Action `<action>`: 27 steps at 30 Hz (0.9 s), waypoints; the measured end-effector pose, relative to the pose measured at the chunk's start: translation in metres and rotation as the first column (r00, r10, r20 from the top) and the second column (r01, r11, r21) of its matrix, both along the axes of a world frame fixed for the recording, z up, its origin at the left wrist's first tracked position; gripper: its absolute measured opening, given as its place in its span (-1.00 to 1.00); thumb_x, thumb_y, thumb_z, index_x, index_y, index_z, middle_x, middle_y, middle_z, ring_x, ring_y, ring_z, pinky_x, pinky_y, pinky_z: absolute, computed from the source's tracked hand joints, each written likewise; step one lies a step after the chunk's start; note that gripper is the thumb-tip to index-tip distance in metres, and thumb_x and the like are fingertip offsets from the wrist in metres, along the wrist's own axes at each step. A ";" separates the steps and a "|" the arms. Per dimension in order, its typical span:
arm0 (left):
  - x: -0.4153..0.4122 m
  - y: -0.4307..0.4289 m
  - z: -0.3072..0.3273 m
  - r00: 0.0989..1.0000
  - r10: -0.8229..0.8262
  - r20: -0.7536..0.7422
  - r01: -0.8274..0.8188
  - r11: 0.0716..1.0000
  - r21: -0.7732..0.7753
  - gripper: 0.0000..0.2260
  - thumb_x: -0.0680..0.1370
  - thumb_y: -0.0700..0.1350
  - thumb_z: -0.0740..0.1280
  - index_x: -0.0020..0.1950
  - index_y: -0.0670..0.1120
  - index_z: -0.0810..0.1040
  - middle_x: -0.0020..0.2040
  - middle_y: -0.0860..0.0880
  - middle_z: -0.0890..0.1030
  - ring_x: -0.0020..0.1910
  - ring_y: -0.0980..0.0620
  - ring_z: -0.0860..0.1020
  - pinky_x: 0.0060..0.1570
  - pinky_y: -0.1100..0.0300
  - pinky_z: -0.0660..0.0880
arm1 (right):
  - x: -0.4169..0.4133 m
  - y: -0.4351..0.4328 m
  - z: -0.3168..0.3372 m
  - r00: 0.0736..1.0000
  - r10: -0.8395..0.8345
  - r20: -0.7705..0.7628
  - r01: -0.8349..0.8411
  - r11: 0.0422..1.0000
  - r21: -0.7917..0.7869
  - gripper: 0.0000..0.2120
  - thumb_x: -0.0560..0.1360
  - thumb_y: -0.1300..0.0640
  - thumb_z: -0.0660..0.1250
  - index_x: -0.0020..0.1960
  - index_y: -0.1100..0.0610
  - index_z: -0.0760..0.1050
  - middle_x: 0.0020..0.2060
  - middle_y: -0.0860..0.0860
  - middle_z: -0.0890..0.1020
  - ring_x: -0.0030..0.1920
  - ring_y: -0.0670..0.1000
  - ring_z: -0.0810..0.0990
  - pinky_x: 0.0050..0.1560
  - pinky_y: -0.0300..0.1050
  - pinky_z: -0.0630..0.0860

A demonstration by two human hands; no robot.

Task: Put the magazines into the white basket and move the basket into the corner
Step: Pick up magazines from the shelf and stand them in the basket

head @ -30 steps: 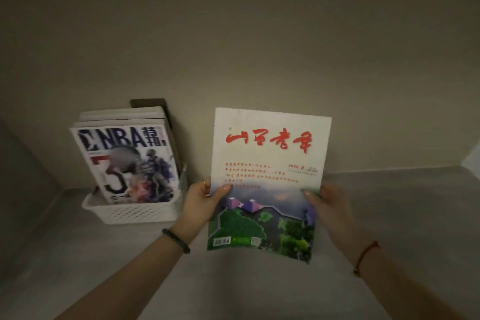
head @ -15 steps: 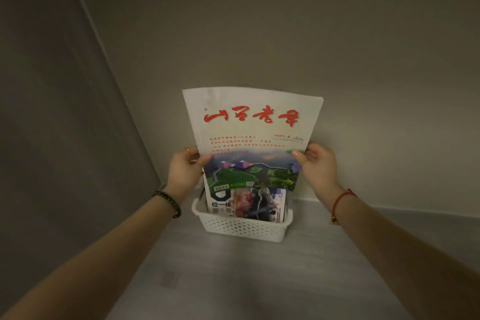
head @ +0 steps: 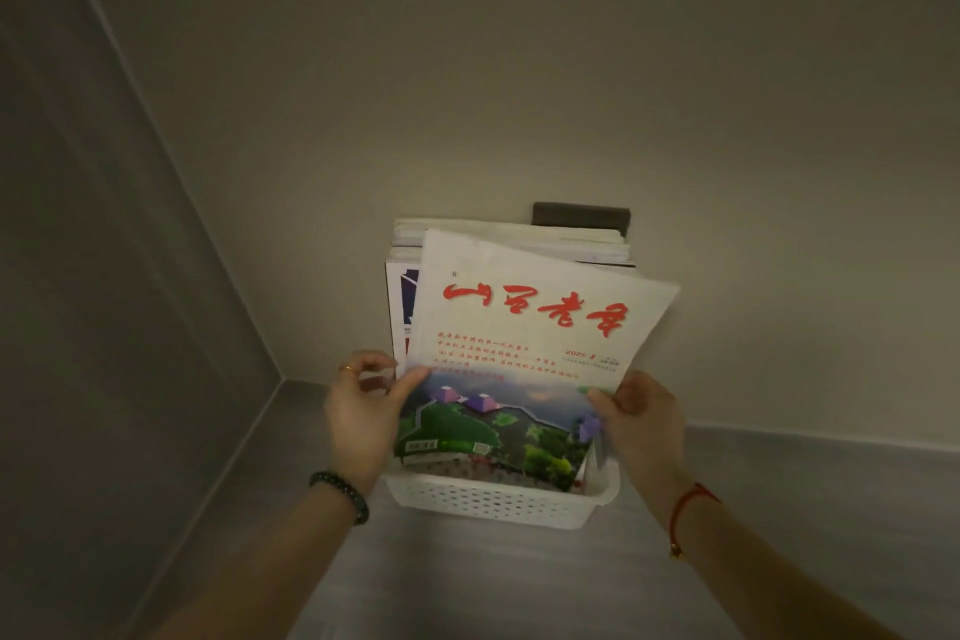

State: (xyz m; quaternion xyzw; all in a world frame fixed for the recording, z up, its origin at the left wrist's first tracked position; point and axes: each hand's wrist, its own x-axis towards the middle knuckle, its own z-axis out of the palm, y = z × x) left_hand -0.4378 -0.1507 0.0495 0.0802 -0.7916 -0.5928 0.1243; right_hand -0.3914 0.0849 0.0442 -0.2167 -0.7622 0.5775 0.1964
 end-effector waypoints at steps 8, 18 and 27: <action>-0.005 -0.008 -0.014 1.000 -0.020 -0.010 0.020 0.998 0.067 -0.70 0.37 -0.21 0.44 0.01 -0.07 0.42 -0.16 -0.01 0.54 -0.18 0.08 0.54 -0.26 0.32 0.43 | -0.005 0.001 0.009 0.993 0.024 -0.116 -0.022 1.000 0.014 -0.73 0.30 0.30 0.47 -0.35 -0.02 0.46 -0.35 -0.11 0.60 -0.30 -0.14 0.56 -0.44 -0.51 0.44; -0.004 -0.002 -0.006 0.973 -0.219 0.072 0.216 0.975 0.049 -0.65 0.51 -0.19 0.27 0.28 -0.07 0.32 0.14 0.05 0.44 0.09 0.06 0.44 -0.34 0.40 0.49 | -0.006 -0.001 -0.005 0.997 0.040 -0.062 -0.036 0.998 0.057 -0.71 0.27 0.26 0.51 -0.17 0.20 0.41 -0.36 -0.06 0.53 -0.37 -0.15 0.50 -0.53 -0.52 0.37; -0.009 0.012 -0.004 0.944 -0.277 0.178 0.238 0.948 0.212 -0.72 0.60 -0.10 0.06 0.31 -0.07 0.29 0.27 -0.09 0.45 0.25 -0.12 0.44 -0.10 0.17 0.52 | -0.040 0.006 0.008 0.941 0.338 -0.010 -0.337 0.939 0.061 -0.40 0.21 0.20 0.55 0.20 0.21 0.41 -0.01 0.04 0.60 -0.06 0.00 0.60 -0.30 -0.42 0.50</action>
